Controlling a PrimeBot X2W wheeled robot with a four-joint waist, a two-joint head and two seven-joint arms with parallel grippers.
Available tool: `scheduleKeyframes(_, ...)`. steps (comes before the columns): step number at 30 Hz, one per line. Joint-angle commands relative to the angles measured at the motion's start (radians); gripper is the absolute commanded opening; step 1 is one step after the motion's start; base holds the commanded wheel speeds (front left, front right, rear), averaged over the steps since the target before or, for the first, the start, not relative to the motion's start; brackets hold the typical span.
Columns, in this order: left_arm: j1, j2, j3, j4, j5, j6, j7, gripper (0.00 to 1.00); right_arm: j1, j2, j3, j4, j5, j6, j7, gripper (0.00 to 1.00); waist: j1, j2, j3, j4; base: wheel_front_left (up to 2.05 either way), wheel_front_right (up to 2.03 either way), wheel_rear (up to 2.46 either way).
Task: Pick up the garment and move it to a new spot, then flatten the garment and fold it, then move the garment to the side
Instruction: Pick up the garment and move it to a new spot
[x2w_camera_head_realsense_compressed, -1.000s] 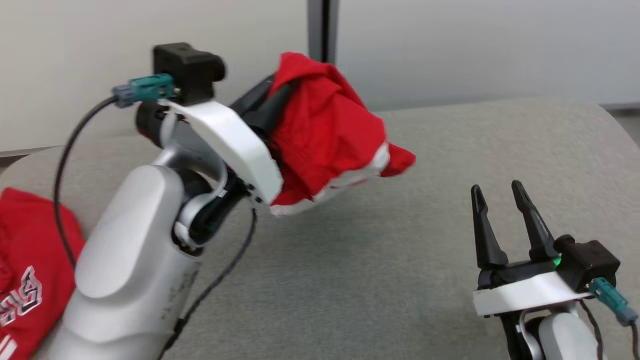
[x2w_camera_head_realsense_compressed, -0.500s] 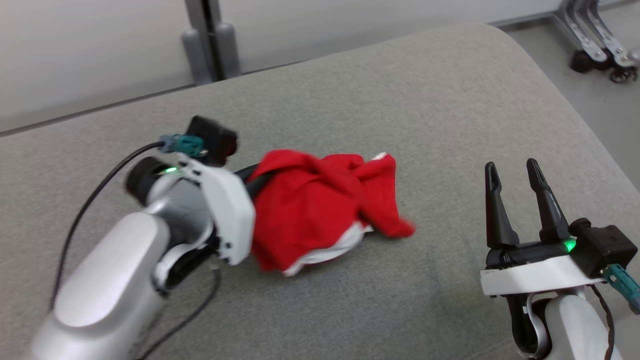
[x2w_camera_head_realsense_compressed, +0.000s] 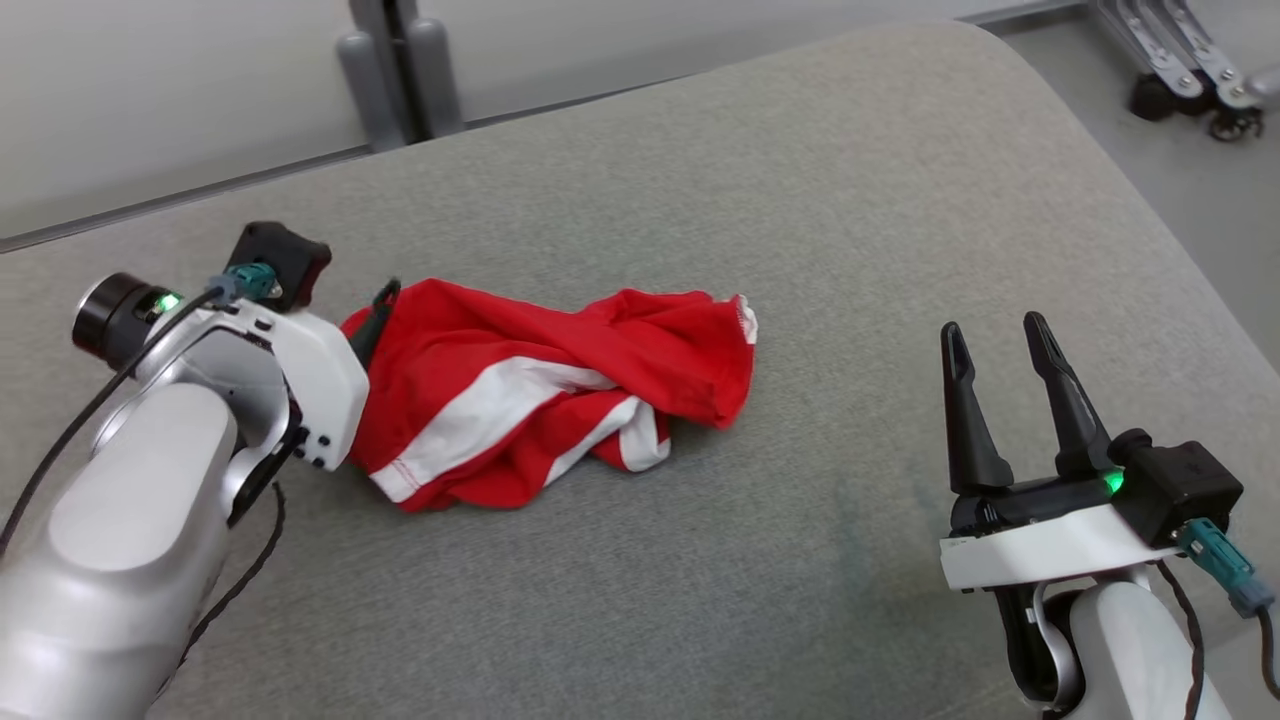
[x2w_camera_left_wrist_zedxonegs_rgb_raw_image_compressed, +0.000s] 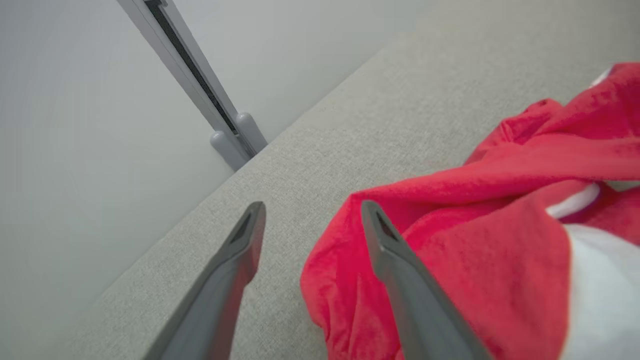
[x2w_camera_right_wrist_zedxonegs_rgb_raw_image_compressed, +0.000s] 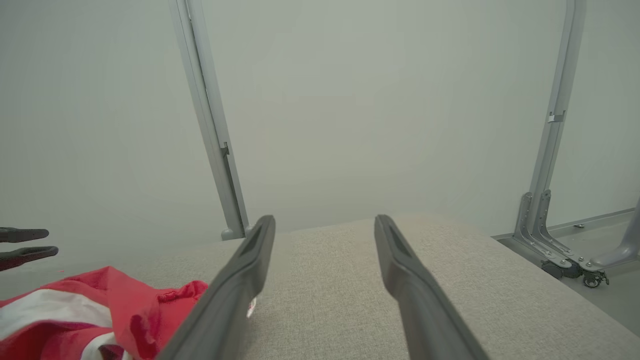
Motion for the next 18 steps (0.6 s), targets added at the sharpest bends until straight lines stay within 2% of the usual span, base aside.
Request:
scheduleKeyframes(1,-0.021,-0.013,0.017,0.019,-0.013,0.015,-0.047,1.0,0.006,-0.002,-0.004,0.005,-0.013,0.0,-0.006,1.0,0.0,0.0,-0.031,0.044,0.0,0.0,0.0)
scheduleKeyframes(7,0.012,-0.094,0.085,0.025,-0.081,0.046,-0.223,1.0,0.035,-0.002,-0.019,0.014,-0.051,0.0,-0.004,1.0,0.0,0.0,-0.109,0.161,0.0,0.0,0.0)
scheduleKeyframes(12,0.14,-0.15,0.151,-0.031,-0.149,0.121,-0.328,1.0,0.084,-0.003,-0.036,0.018,-0.055,0.0,0.01,1.0,0.0,0.0,-0.188,0.258,0.0,0.0,0.0)
scheduleKeyframes(18,0.352,-0.168,0.167,-0.182,-0.113,0.227,-0.394,1.0,0.153,-0.002,-0.048,-0.005,-0.065,0.0,0.024,1.0,0.0,0.0,-0.239,0.349,0.0,0.0,0.0)
